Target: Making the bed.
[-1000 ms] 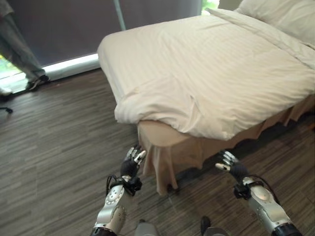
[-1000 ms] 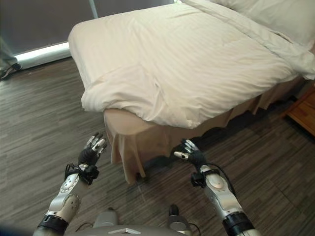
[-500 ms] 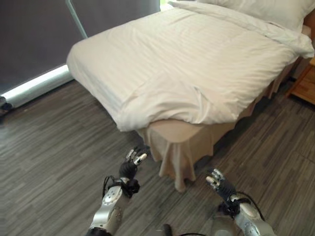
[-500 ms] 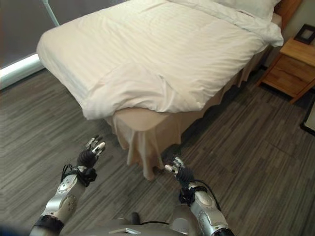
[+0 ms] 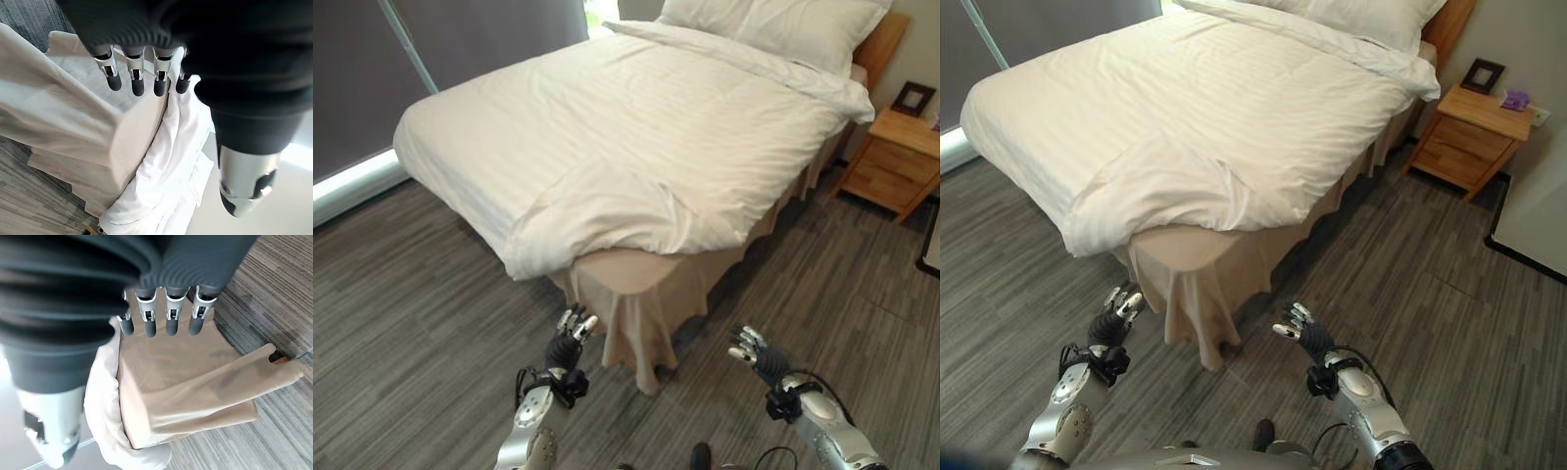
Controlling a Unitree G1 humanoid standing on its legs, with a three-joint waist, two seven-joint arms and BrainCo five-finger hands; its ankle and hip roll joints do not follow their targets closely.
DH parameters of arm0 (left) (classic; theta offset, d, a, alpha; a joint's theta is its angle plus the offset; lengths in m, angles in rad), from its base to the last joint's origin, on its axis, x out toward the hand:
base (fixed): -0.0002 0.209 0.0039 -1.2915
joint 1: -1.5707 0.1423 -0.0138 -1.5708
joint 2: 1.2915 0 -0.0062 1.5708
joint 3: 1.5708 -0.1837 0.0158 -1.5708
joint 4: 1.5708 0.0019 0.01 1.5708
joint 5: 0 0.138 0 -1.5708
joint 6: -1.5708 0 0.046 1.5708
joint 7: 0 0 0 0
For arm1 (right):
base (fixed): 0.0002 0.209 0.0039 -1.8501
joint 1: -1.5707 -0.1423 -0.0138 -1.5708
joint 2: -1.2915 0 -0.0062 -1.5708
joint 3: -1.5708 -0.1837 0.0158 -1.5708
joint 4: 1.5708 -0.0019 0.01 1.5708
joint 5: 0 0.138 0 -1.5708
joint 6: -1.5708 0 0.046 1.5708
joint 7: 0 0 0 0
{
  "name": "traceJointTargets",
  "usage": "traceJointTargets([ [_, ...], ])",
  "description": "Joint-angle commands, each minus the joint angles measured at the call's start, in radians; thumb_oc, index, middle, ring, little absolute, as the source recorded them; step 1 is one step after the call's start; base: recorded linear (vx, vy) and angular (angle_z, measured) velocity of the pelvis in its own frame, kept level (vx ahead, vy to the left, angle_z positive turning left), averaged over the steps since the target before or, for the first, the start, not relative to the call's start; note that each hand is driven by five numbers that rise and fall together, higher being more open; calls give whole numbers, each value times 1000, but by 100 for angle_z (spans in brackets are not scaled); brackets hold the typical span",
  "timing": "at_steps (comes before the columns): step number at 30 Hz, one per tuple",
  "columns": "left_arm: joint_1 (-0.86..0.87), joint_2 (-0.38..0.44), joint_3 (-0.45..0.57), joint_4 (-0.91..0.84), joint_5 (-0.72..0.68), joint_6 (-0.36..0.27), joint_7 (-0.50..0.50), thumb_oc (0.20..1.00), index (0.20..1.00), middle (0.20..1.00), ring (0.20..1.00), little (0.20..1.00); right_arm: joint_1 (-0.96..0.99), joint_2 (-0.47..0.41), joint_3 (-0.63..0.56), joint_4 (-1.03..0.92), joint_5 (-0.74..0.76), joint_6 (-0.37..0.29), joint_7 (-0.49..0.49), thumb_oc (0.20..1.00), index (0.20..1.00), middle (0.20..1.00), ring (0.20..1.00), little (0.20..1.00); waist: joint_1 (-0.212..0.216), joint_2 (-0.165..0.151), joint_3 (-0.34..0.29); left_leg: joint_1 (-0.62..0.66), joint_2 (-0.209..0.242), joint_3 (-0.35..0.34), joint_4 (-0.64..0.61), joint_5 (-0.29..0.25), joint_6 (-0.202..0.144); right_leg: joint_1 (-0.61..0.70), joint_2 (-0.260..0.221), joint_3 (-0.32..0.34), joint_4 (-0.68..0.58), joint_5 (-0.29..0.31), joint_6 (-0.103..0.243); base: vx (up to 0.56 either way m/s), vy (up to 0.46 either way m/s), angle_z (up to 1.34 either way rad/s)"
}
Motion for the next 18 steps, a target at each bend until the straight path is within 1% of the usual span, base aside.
traceJointTargets([
  [1, -82, 40, -5, -40, 17, -48, -4, 1000, 1000, 1000, 1000, 1000, -33, -12, -27, -19, 19, -43, 11, 1000, 1000, 1000, 1000, 1000, 1, -14, 40, -135, 38, -124, 238, 75, -116, -7, -64, 25, 116, -92, 10, -117, -112, 12],
  [2, -92, 42, 0, -42, 9, -53, 0, 1000, 1000, 1000, 1000, 1000, -36, -18, -27, -16, 18, -41, 10, 1000, 1000, 1000, 1000, 1000, 6, -13, 49, -162, 31, -161, 281, 98, -127, -3, -65, 31, 118, -93, 3, -31, -30, -3],
  [3, -95, 45, 9, -44, 10, -57, 8, 1000, 1000, 1000, 1000, 1000, -37, -23, -25, -10, 12, -38, 11, 1000, 1000, 1000, 1000, 1000, 11, -12, 51, -170, 17, -198, 280, 101, -127, -1, -67, 41, 116, -95, 3, -1, -4, -22],
  [4, -95, 45, 9, -44, 10, -57, 8, 1000, 1000, 1000, 1000, 1000, -37, -23, -25, -10, 12, -38, 11, 1000, 1000, 1000, 1000, 1000, 11, -12, 51, -169, 17, -199, 280, 101, -127, 0, -68, 40, 117, -95, 3, 64, 31, -51],
  [5, -95, 63, 33, -55, 31, -60, 19, 1000, 1000, 1000, 1000, 1000, -28, -32, -34, -10, -2, -34, 18, 1000, 1000, 1000, 1000, 1000, 12, -9, 40, -170, 20, -215, 197, 86, -119, 9, -75, 52, 99, -95, 14, 55, 24, -52],
  [6, -95, 63, 33, -56, 31, -60, 19, 1000, 1000, 1000, 1000, 1000, -28, -32, -34, -10, -2, -34, 18, 1000, 1000, 1000, 1000, 1000, 13, -10, 41, -167, 19, -214, 195, 87, -119, 11, -76, 52, 98, -95, 14, 152, 76, -28],
  [7, -104, 101, 61, -66, 64, -68, 27, 1000, 1000, 1000, 1000, 1000, -10, -41, -53, -15, -6, -36, 26, 1000, 1000, 1000, 1000, 1000, 12, -3, 27, -170, 33, -204, 77, 95, -115, 30, -81, 55, 76, -91, 29, 141, 77, -7],
  [10, -115, 155, 113, -92, 102, -82, 54, 1000, 1000, 1000, 1000, 1000, 8, -44, -70, 4, -19, -38, 35, 1000, 1000, 1000, 1000, 1000, 20, 18, 11, -170, 4, -243, -12, 128, -112, 41, -71, 70, 67, -94, 35, 153, 94, -12],
  [11, -118, 173, 139, -108, 99, -87, 53, 1000, 1000, 1000, 1000, 1000, 12, -40, -77, 4, -23, -40, 41, 1000, 1000, 1000, 1000, 1000, 19, 21, 7, -156, 3, -244, -19, 119, -112, 40, -71, 83, 72, -96, 38, 137, 141, -35],
  [12, -142, 210, 174, -116, 118, -98, 65, 1000, 1000, 1000, 1000, 1000, 16, -35, -82, 9, -21, -41, 45, 1000, 1000, 1000, 1000, 1000, 14, 29, 0, -136, 4, -238, -40, 119, -112, 44, -70, 100, 58, -93, 42, 89, 105, -43],
  [13, -142, 210, 174, -116, 118, -98, 65, 1000, 1000, 1000, 1000, 1000, 16, -35, -82, 9, -21, -41, 45, 1000, 1000, 1000, 1000, 1000, 15, 29, 2, -133, 4, -236, -42, 119, -112, 45, -70, 102, 57, -92, 42, 127, 134, -50],
  [15, -172, 249, 197, -105, 139, -105, 75, 1000, 1000, 1000, 1000, 1000, 28, -20, -85, 15, -23, -40, 57, 1000, 1000, 1000, 1000, 1000, 8, 30, -14, -93, -1, -223, -73, 108, -102, 52, -72, 119, 42, -83, 51, 130, 128, -46],
  [18, -231, 337, 225, -74, 189, -107, 104, 1000, 1000, 1000, 1000, 1000, 48, 4, -82, 9, -10, -35, 76, 1000, 1000, 1000, 1000, 1000, -1, 25, -21, -71, -10, -183, -83, 90, -88, 50, -84, 149, 36, -75, 70, 119, 145, -39],
])
